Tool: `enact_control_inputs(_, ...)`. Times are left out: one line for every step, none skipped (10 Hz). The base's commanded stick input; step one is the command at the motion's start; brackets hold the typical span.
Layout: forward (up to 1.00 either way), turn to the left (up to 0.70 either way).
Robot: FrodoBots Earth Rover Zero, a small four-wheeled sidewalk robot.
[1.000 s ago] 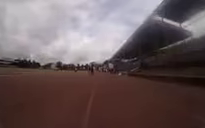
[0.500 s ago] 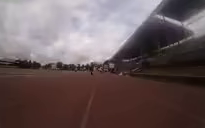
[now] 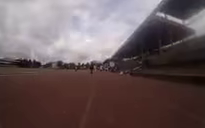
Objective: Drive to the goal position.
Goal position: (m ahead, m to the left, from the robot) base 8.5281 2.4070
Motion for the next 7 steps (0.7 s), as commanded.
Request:
enact_control_inputs(0.7,0.0)
enact_control_inputs(0.7,0.0)
enact_control_inputs(0.7,0.0)
enact_control_inputs(0.7,0.0)
enact_control_inputs(0.7,0.0)
enact_control_inputs(0.7,0.0)
enact_control_inputs(0.7,0.0)
